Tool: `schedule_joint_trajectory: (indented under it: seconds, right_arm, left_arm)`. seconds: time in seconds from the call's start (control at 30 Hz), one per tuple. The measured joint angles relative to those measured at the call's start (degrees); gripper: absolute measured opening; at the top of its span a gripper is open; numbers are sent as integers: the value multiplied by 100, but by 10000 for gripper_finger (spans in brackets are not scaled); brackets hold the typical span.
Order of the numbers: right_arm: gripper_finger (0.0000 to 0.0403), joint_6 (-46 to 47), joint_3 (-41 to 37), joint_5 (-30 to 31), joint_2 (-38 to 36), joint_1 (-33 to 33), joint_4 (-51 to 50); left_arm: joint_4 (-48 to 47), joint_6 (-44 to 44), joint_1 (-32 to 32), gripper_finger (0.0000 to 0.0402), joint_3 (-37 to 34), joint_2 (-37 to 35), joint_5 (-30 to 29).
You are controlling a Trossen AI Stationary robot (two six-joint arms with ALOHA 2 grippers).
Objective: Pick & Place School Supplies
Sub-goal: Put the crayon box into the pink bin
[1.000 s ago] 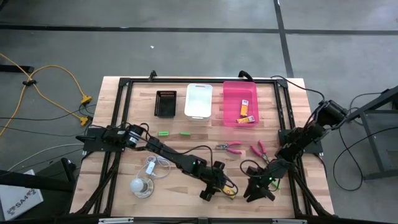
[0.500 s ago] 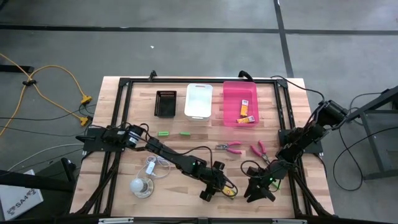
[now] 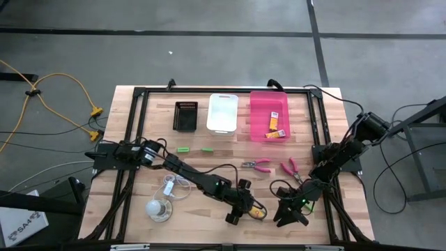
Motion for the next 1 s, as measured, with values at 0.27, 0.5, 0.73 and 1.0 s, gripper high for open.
schedule_joint_trajectory:
  seconds: [0.27,0.5,0.73,1.0]
  right_arm:
    - [146,132,-2,-4,0,2,0]
    - [146,140,-1,3,0,80,0]
    - [146,153,-2,15,0,81,0]
    - [146,151,-2,15,0,81,0]
  left_arm:
    - [-20,-91,33,210,1,0,-307]
    - [-37,-324,81,210,1,0,-245]
    - [-44,-307,83,210,1,0,-238]
    - [-47,-305,79,210,1,0,-220]
